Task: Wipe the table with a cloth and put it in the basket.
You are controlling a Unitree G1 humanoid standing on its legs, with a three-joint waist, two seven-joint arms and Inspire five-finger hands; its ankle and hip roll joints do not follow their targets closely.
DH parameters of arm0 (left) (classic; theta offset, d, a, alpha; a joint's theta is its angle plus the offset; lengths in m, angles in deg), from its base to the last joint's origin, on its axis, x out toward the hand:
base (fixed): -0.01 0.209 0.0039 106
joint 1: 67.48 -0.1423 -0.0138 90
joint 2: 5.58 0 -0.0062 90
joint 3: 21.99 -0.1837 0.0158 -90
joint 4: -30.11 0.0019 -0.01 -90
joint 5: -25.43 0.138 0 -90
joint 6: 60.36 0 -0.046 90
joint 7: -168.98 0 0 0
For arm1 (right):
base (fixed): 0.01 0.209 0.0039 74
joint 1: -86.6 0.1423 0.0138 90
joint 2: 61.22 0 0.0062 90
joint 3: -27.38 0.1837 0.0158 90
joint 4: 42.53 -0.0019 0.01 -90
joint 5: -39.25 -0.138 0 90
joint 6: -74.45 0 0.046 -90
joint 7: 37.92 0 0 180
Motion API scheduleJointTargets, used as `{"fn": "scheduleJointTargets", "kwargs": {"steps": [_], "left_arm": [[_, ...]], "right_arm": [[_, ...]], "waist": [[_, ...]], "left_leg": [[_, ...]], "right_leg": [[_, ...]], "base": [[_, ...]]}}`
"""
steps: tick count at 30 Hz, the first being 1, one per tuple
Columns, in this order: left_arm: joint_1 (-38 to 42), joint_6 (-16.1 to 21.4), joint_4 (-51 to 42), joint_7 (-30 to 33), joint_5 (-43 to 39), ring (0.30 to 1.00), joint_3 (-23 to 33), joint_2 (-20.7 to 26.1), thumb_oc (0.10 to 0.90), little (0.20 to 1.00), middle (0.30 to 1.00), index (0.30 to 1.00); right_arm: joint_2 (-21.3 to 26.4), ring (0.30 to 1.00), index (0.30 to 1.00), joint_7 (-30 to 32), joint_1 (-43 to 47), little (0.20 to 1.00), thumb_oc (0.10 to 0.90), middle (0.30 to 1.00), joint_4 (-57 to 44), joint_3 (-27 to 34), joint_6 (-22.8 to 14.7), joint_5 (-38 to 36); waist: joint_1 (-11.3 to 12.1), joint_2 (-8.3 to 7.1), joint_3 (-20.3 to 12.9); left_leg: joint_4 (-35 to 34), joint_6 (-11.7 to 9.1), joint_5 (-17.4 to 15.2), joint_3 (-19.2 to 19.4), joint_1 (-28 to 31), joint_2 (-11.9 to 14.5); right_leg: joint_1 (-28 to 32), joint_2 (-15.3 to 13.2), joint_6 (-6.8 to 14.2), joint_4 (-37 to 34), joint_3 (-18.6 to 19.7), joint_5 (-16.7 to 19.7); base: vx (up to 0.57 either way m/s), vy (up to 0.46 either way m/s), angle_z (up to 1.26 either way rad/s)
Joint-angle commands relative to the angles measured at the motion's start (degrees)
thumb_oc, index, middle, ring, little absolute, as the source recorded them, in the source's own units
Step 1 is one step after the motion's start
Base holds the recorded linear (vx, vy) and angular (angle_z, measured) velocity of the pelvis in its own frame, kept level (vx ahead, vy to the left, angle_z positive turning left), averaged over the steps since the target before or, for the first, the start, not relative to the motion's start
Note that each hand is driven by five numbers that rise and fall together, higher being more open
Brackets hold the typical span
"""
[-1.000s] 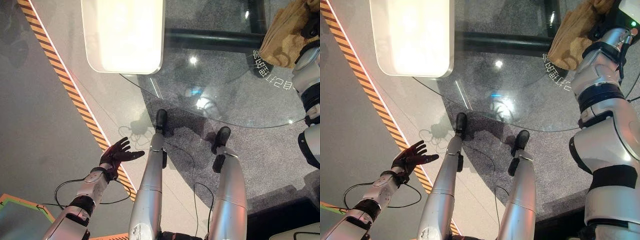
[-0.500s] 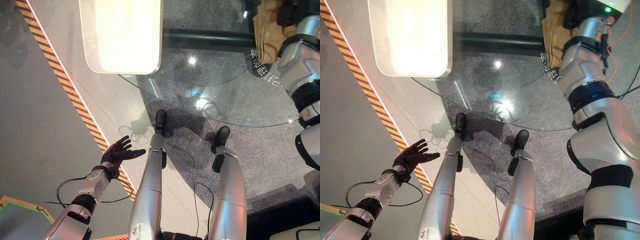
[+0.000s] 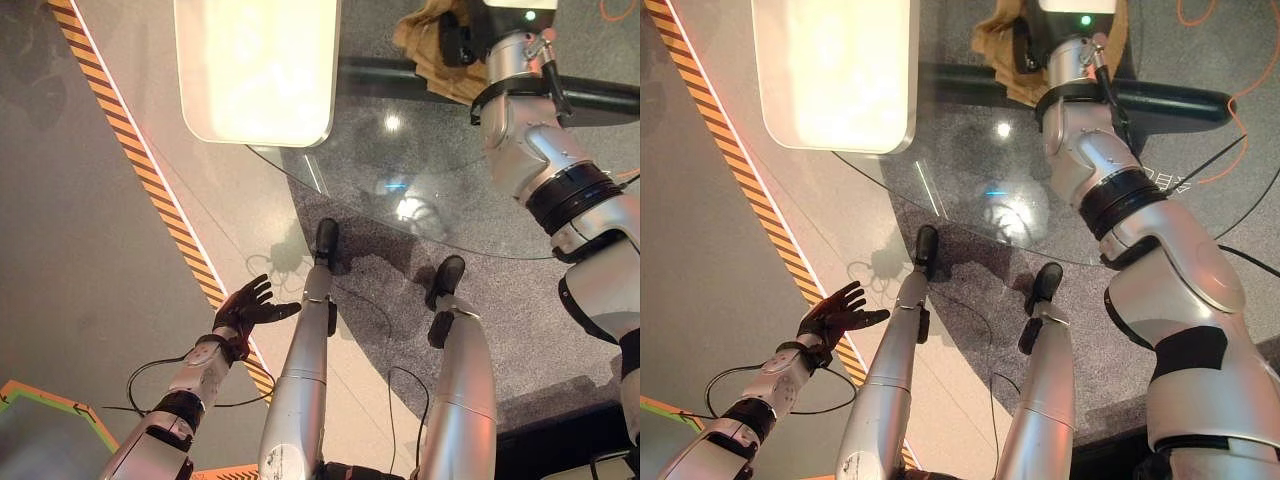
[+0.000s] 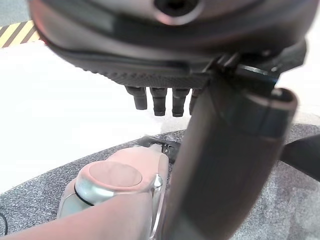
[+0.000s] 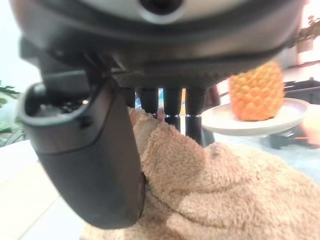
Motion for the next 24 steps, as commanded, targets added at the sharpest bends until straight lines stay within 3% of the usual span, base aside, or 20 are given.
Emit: {"fn": "scheduleJointTargets", "kwargs": {"steps": [1, 20, 24], "left_arm": [[-1.95, 2.15, 3.21, 0.66, 1.96, 0.9, 0.25, -0.9, 0.8, 0.9, 0.9, 0.9], [-3.1, 2.74, 2.34, 1.54, 3.39, 0.9, 0.21, -2.06, 0.8, 0.9, 0.9, 0.9], [-2.58, 2.65, 2.46, 1.43, 2.77, 0.9, 0.12, -1.74, 0.8, 0.9, 0.9, 0.9]], "right_arm": [[-1.9, 0.3, 0.3, -0.43, 4.19, 0.2, 0.1, 0.3, -9.06, -2.17, -4.07, 5.01], [-4.7, 0.3, 0.3, -3.39, 1.35, 0.2, 0.1, 0.3, -15.22, -1.0, -4.58, 8.66], [-4.53, 0.3, 0.3, -2.77, 1.44, 0.2, 0.1, 0.3, -15.38, -0.96, -2.42, 8.61]], "waist": [[2.26, -0.15, -0.69], [2.53, 0.1, -0.69], [2.39, 0.12, -0.69]], "left_leg": [[4.04, 7.28, -7.79, 4.95, 2.44, -7.49], [4.48, 7.46, -7.56, 4.82, 2.04, -7.78], [4.61, 7.46, -7.57, 4.78, 1.99, -7.82]], "right_leg": [[3.53, 6.26, -3.32, -8.49, -4.62, 2.39], [2.92, 6.34, -3.17, -7.85, -4.43, 2.65], [2.76, 6.42, -3.18, -7.59, -4.23, 2.61]], "base": [[0.0, 0.0, 0.0], [0.0, 0.0, 0.0], [0.0, 0.0, 0.0]]}}
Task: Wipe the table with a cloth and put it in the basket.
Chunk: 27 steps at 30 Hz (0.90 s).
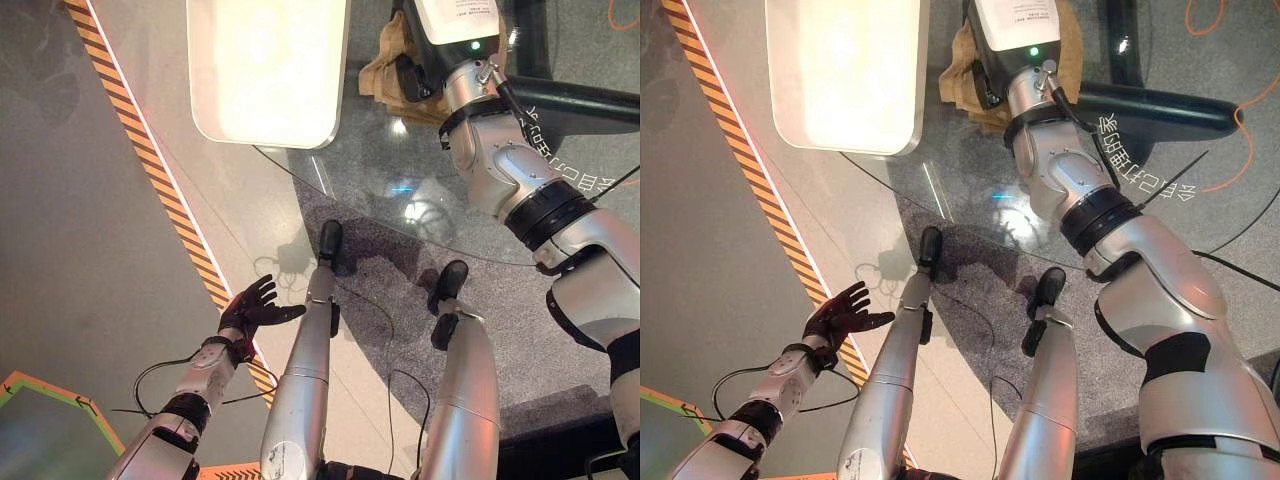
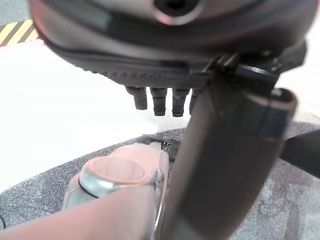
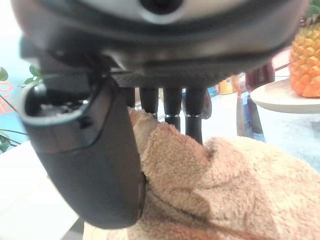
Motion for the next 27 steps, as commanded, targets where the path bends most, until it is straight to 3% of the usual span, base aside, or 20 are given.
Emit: {"fn": "scheduleJointTargets", "kwargs": {"steps": [1, 9, 13, 15, 18, 22, 27], "left_arm": [[-1.87, 1.5, 2.1, 0.81, -0.01, 0.9, -0.11, 1.12, 0.8, 0.9, 0.9, 0.9], [-2.31, 4.07, 1.96, 2.25, -0.65, 0.9, -0.13, 1.34, 0.8, 0.9, 0.9, 0.9], [-2.67, 6.61, -0.36, 5.83, -1.5, 0.9, 0.53, 2.22, 0.8, 0.9, 0.9, 0.9], [-2.67, 6.61, -0.36, 5.83, -1.49, 0.9, 0.53, 2.22, 0.8, 0.9, 0.9, 0.9], [-1.83, 9.1, -2.8, 9.22, -3.47, 0.9, 1.8, 3.92, 0.8, 0.9, 0.9, 0.9], [-0.46, 11.47, -4.45, 12.82, -4.62, 0.9, 3.31, 5.39, 0.8, 0.9, 0.9, 0.9], [2.44, 16.11, -8.2, 21.2, -4.07, 0.9, 7.0, 7.94, 0.8, 0.9, 0.9, 0.9]], "right_arm": [[-3.04, 0.3, 0.3, 4.66, 4.58, 0.2, 0.1, 0.3, -7.14, -0.25, -1.12, 2.35], [0.65, 0.3, 0.3, 14.51, 5.89, 0.2, 0.1, 0.3, 4.79, 1.6, 1.44, -6.52], [4.95, 0.3, 0.3, 20.28, 5.77, 0.2, 0.1, 0.3, 11.98, 5.1, -0.5, -13.3], [4.95, 0.3, 0.3, 20.28, 5.77, 0.2, 0.1, 0.3, 11.99, 5.1, -0.5, -13.3], [9.67, 0.3, 0.3, 21.9, 3.77, 0.2, 0.1, 0.3, 11.6, 8.46, -1.95, -15.84], [11.92, 0.3, 0.3, 22.71, 1.67, 0.2, 0.1, 0.3, 10.03, 9.91, -2.41, -16.55], [13.94, 0.3, 0.3, 24.53, -2.17, 0.2, 0.1, 0.3, 6.73, 13.52, -4.56, -16.81]], "waist": [[1.12, 0.05, -0.65], [1.1, -0.06, -0.65], [0.7, -0.09, -0.65], [0.7, -0.1, -0.65], [-0.55, -0.48, -0.65], [-1.44, -0.67, -0.65], [-2.47, -1.31, -0.65]], "left_leg": [[5.21, 7.58, -7.63, 4.81, 0.97, -7.93], [5.16, 7.42, -7.92, 4.96, 0.8, -7.5], [5.11, 7.43, -8.09, 5.04, 0.48, -7.21], [5.11, 7.43, -8.09, 5.04, 0.48, -7.21], [4.79, 7.47, -8.07, 5.45, 0.49, -7.08], [4.62, 7.41, -8.25, 5.66, 0.63, -6.85], [4.3, 7.35, -8.44, 5.63, 0.93, -6.73]], "right_leg": [[2.87, 6.4, -2.73, -9.27, -4.24, 3.99], [2.85, 6.2, -2.57, -9.54, -4.36, 4.3], [2.4, 6.24, -2.47, -9.49, -4.13, 4.55], [2.4, 6.24, -2.47, -9.49, -4.13, 4.55], [2.18, 6.64, -2.32, -9.91, -3.6, 4.82], [2.04, 6.74, -2.27, -10.09, -3.17, 4.76], [2.13, 7.15, -2.16, -10.24, -2.67, 4.61]], "base": [[0.0, 0.0, 0.0], [0.0, 0.0, 0.0], [0.0, 0.0, 0.0], [0.0, 0.0, 0.0], [-0.01, 0.041, 0.0], [0.0, 0.008, 0.0], [0.0, 0.001, -0.01]]}}
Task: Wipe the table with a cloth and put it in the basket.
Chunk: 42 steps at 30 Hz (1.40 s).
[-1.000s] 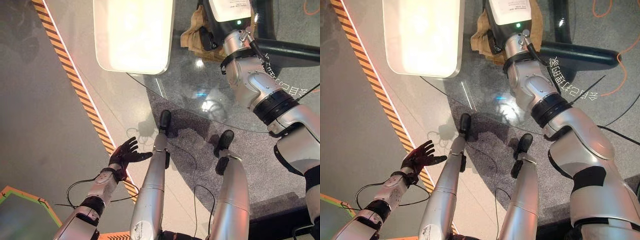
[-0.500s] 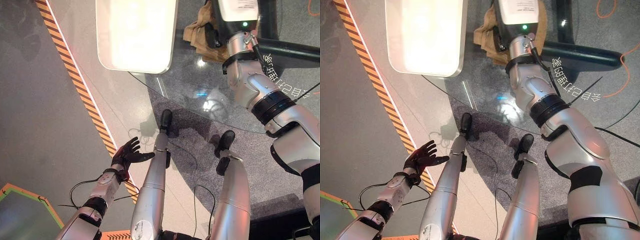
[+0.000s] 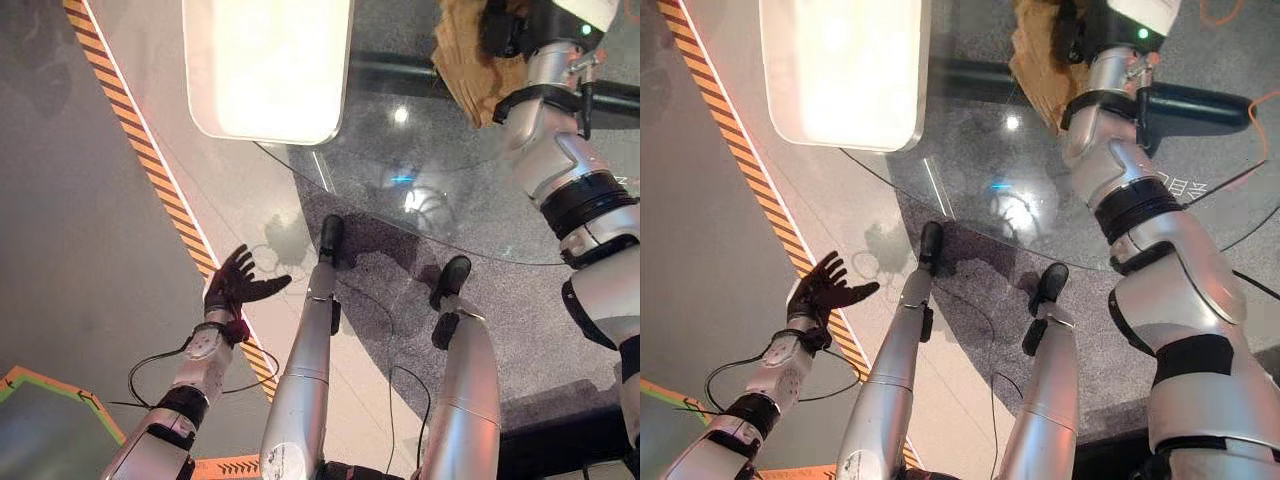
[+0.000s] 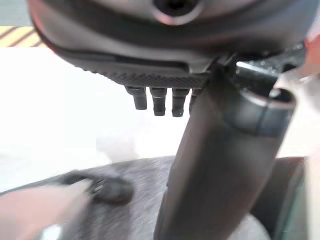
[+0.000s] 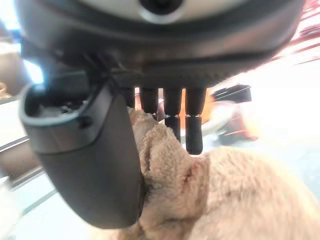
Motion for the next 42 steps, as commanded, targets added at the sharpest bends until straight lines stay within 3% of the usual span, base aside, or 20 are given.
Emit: {"fn": "scheduleJointTargets", "kwargs": {"steps": [1, 3, 4, 8, 19, 29, 42], "left_arm": [[1.6, 5.63, -0.15, 6.64, -0.64, 0.9, 4.81, 3.79, 0.8, 0.9, 0.9, 0.9], [2.54, 7.19, -1.33, 8.84, -0.22, 0.9, 6.23, 4.27, 0.8, 0.9, 0.9, 0.9], [4.19, 7.97, -2.39, 10.84, 0.84, 0.9, 7.63, 4.92, 0.8, 0.9, 0.9, 0.9], [6.72, 11.04, -5.88, 16.52, 3.2, 0.9, 11.03, 6.07, 0.8, 0.9, 0.9, 0.9], [10.68, 17.75, -15.5, 24.0, 10.24, 0.9, 15.4, 6.31, 0.8, 0.9, 0.9, 0.9], [10.08, 17.69, -27.64, 26.06, 17.11, 0.9, 17.29, 5.09, 0.8, 0.9, 0.9, 0.9], [8.51, 18.09, -32.88, 26.8, 20.66, 0.9, 18.65, 5.04, 0.8, 0.9, 0.9, 0.9]], "right_arm": [[8.32, 0.3, 0.3, 6.11, -0.5, 0.2, 0.1, 0.3, -3.51, 1.88, -0.95, -0.19], [8.43, 0.3, 0.3, 6.41, -1.25, 0.2, 0.1, 0.3, -4.69, 2.78, -1.32, 0.07], [8.59, 0.3, 0.3, 6.68, -1.08, 0.2, 0.1, 0.3, -6.1, 3.37, -1.09, 0.42], [8.49, 0.3, 0.3, 7.34, -3.42, 0.2, 0.1, 0.3, -10.65, 5.81, -1.03, 1.23], [7.39, 0.3, 0.3, 5.6, -9.6, 0.2, 0.1, 0.3, -22.39, 12.64, -1.59, 5.63], [4.98, 0.3, 0.3, 2.99, -17.67, 0.2, 0.1, 0.3, -34.99, 21.02, -3.2, 11.74], [3.93, 0.3, 0.3, 1.47, -21.66, 0.2, 0.1, 0.3, -39.22, 25.12, -3.43, 14.15]], "waist": [[-0.93, -1.16, -0.74], [-1.1, -1.39, -0.74], [-1.21, -1.62, -0.74], [-1.73, -2.4, -0.74], [-3.01, -3.82, -0.74], [-3.89, -4.62, -0.74], [-3.99, -5.02, -0.74]], "left_leg": [[4.03, 7.24, -8.4, 5.51, 2.64, -6.37], [3.97, 7.22, -8.49, 5.46, 2.79, -6.42], [3.43, 7.45, -6.49, 5.64, 1.1, -6.3], [3.37, 7.28, -6.62, 5.53, 1.03, -6.08], [2.92, 7.2, -6.9, 5.51, 0.99, -5.99], [3.01, 7.19, -7.17, 5.65, 0.88, -6.08], [3.34, 7.25, -7.33, 5.73, 1.21, -6.34]], "right_leg": [[2.5, 7.29, -2.75, -8.27, -2.69, 3.73], [2.66, 7.41, -2.76, -8.33, -2.56, 3.6], [1.23, 7.4, -3.25, -9.25, -3.21, 5.59], [1.29, 7.81, -3.23, -9.39, -2.77, 5.4], [1.33, 8.92, -2.97, -9.88, -1.71, 5.39], [1.45, 9.49, -2.53, -10.15, -1.03, 5.49], [2.06, 9.57, -2.29, -10.44, -1.08, 5.71]], "base": [[0.0, 0.0, 0.0], [-0.04, -0.001, 0.0], [-0.08, -0.003, -0.02], [-0.03, -0.011, -0.03], [0.0, -0.005, -0.01], [0.0, 0.0, 0.0], [0.0, 0.0, 0.0]]}}
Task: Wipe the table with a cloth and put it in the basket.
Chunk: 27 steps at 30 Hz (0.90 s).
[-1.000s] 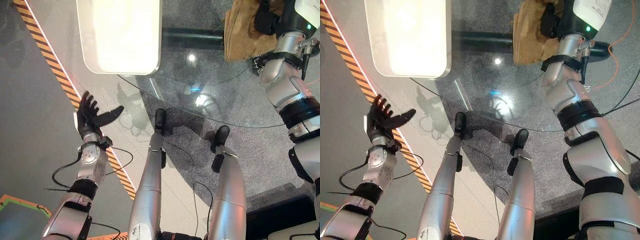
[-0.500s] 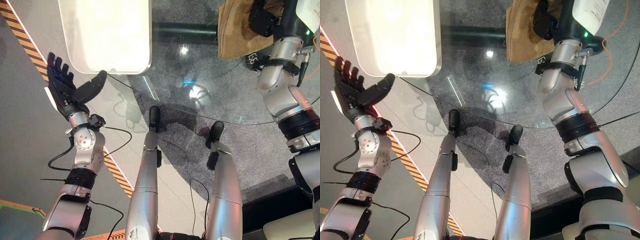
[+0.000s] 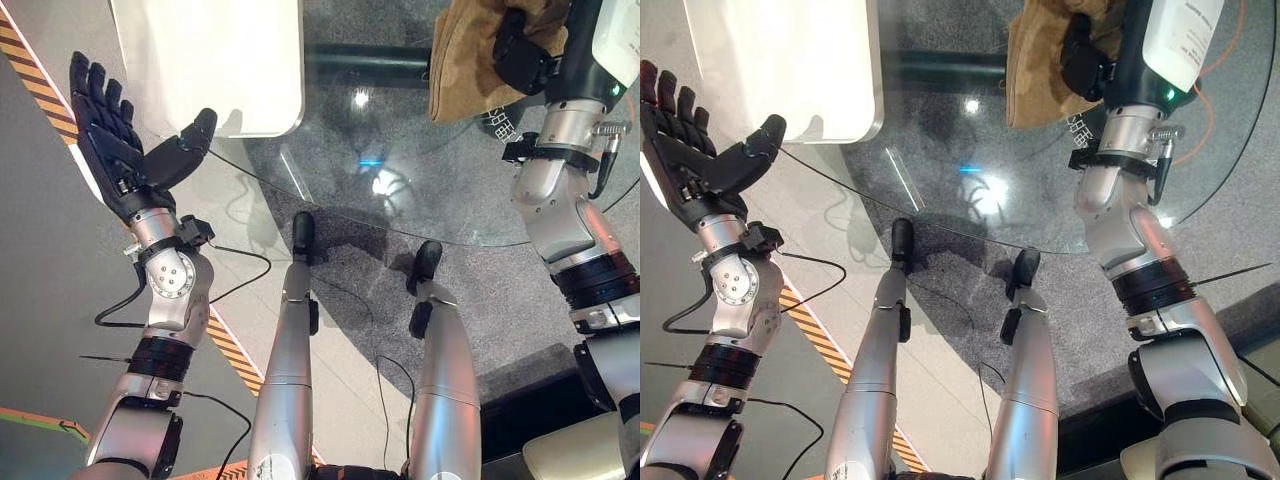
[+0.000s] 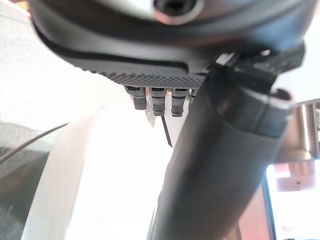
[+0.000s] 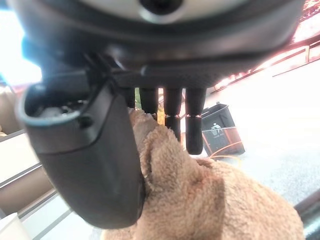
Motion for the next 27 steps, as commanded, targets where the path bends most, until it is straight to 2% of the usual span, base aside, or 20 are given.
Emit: {"fn": "scheduleJointTargets", "kwargs": {"steps": [1, 14, 15, 18, 27], "left_arm": [[0.28, 6.41, -6.31, 0.71, 4.74, 0.9, 5.37, 2.85, 0.8, 0.9, 0.9, 0.9], [-0.26, 5.12, -12.84, -0.84, 9.36, 0.9, 4.37, 2.67, 0.8, 0.9, 0.9, 0.9], [-1.75, 5.18, -14.87, -1.09, 11.55, 0.9, 4.6, 2.11, 0.8, 0.9, 0.9, 0.9], [-2.07, 4.92, -15.66, -1.13, 12.46, 0.9, 4.51, 2.13, 0.8, 0.9, 0.9, 0.9], [-1.93, 4.71, -18.46, -5.08, 14.35, 0.9, 3.11, 2.49, 0.8, 0.9, 0.9, 0.9]], "right_arm": [[1.84, 0.3, 0.3, 1.52, 2.28, 0.2, 0.1, 0.3, -7.72, 4.18, -3.51, 4.07], [0.08, 0.3, 0.3, 0.1, -1.42, 0.2, 0.1, 0.3, -14.27, 7.64, -5.61, 7.67], [-1.02, 0.3, 0.3, -0.44, -3.07, 0.2, 0.1, 0.3, -18.44, 8.93, -6.51, 9.68], [-1.36, 0.3, 0.3, -0.69, -3.85, 0.2, 0.1, 0.3, -19.85, 9.39, -6.77, 10.17], [-2.13, 0.3, 0.3, -1.46, -6.06, 0.2, 0.1, 0.3, -25.04, 10.84, -9.48, 11.32]], "waist": [[0.65, -1.46, -1.3], [0.23, -1.71, -1.3], [0.03, -1.86, -1.3], [-0.04, -1.94, -1.3], [-0.73, -2.28, -1.3]], "left_leg": [[2.69, 6.23, -6.72, 4.65, 3.17, -6.68], [2.78, 6.52, -6.74, 4.74, 3.28, -6.82], [2.8, 6.56, -6.67, 4.77, 3.41, -6.89], [2.73, 6.55, -6.6, 4.86, 3.54, -6.87], [2.66, 6.69, -6.56, 5.3, 3.76, -6.69]], "right_leg": [[3.28, 8.88, -2.61, -8.35, -1.85, 4.34], [3.17, 9.1, -2.39, -8.25, -1.49, 4.73], [3.34, 9.16, -2.3, -8.43, -1.35, 4.95], [3.49, 9.21, -2.28, -8.57, -1.29, 5.04], [3.56, 9.48, -2.19, -8.69, -0.83, 5.36]], "base": [[0.0, 0.0, 0.0], [0.0, 0.0, 0.0], [0.0, 0.0, 0.0], [0.0, 0.0, 0.0], [0.0, 0.0, 0.0]]}}
